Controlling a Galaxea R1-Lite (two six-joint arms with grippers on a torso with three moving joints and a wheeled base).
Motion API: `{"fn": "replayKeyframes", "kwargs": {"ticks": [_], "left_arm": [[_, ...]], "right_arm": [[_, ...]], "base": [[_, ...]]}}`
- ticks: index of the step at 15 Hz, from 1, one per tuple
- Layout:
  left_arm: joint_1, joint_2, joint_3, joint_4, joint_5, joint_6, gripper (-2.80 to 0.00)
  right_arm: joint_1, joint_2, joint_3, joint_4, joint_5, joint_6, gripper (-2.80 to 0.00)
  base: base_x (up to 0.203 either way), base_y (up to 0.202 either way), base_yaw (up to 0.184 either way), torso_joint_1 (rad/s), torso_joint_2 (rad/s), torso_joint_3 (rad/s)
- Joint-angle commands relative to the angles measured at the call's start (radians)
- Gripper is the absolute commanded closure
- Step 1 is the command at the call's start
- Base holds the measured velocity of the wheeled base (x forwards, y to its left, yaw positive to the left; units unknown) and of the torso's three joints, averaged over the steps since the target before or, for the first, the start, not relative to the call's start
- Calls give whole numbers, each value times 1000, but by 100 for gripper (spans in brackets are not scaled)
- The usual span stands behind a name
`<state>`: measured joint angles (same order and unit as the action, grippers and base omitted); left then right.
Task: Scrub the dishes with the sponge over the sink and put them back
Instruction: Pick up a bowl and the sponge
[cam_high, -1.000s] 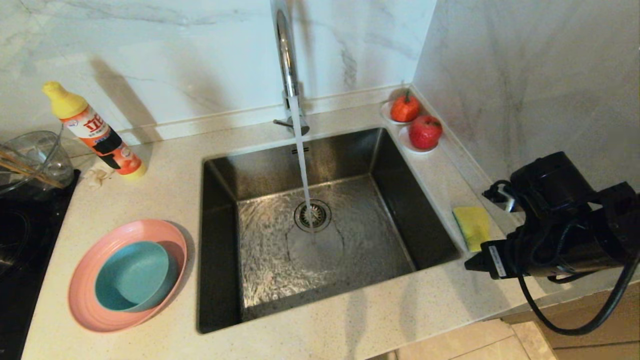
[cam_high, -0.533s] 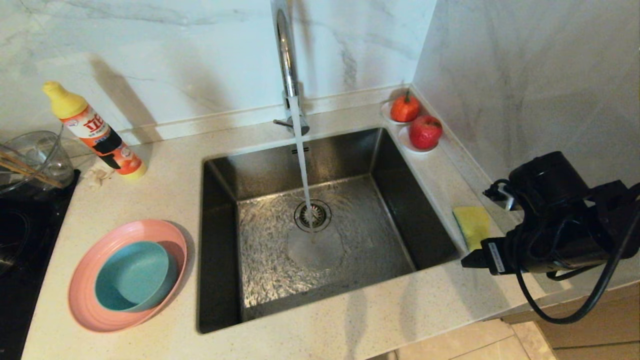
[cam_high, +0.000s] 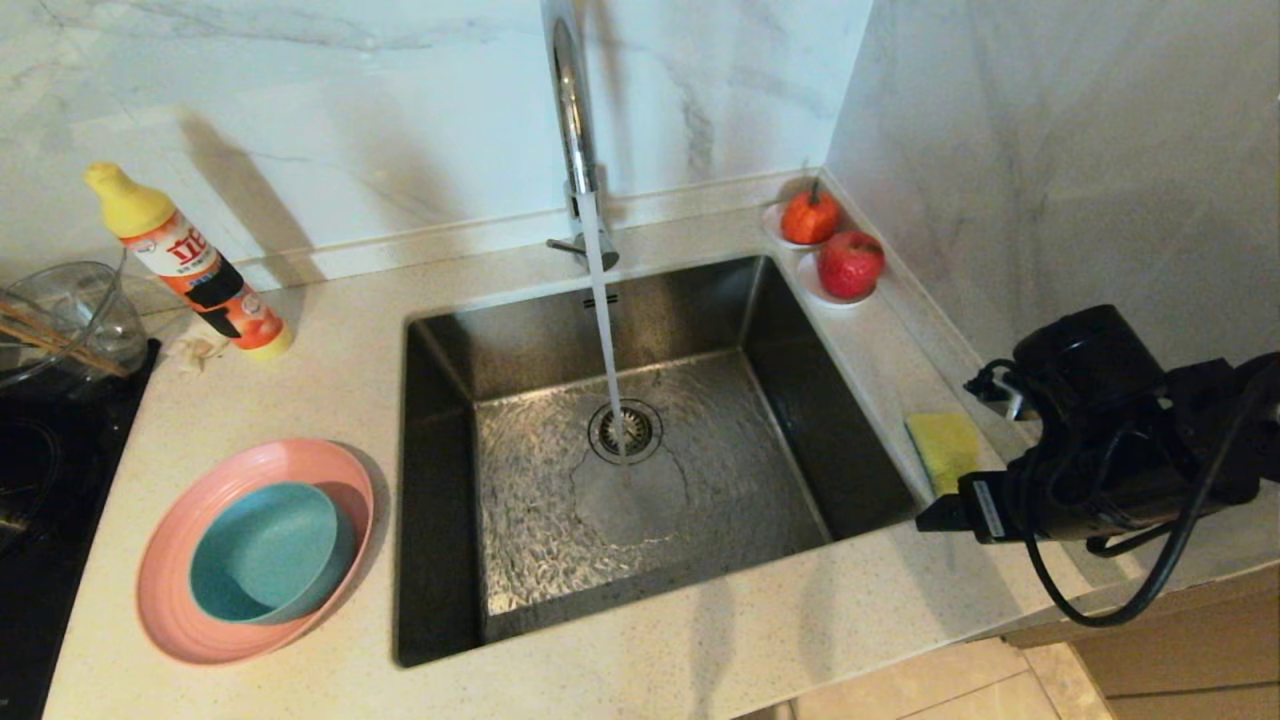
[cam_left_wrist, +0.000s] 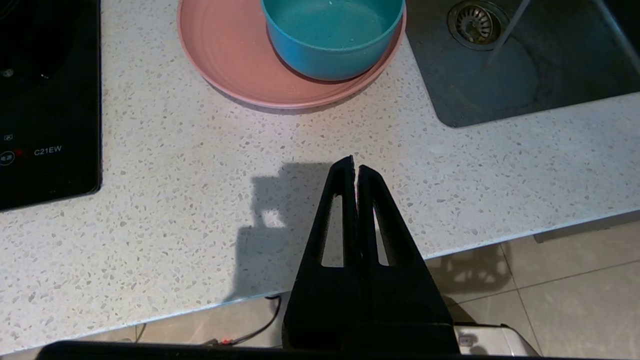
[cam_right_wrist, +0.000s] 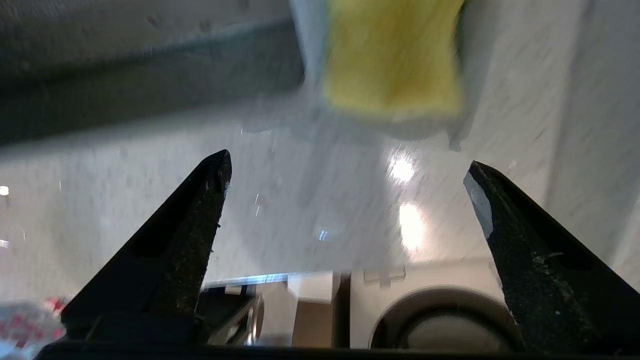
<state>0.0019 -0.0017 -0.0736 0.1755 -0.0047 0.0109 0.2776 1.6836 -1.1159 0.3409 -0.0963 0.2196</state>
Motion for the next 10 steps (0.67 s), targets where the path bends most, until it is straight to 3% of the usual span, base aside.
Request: {"fn": "replayKeyframes", "kwargs": {"ticks": [1, 10], "left_arm": [[0, 0, 0, 1, 0, 0, 0], [0, 0, 0, 1, 0, 0, 0]], "right_arm": [[-14, 8, -6, -46, 0, -11, -280], [-28, 45, -5, -169, -3, -51, -280]], "base": [[0, 0, 0, 0, 0, 0], [0, 0, 0, 0, 0, 0]]}}
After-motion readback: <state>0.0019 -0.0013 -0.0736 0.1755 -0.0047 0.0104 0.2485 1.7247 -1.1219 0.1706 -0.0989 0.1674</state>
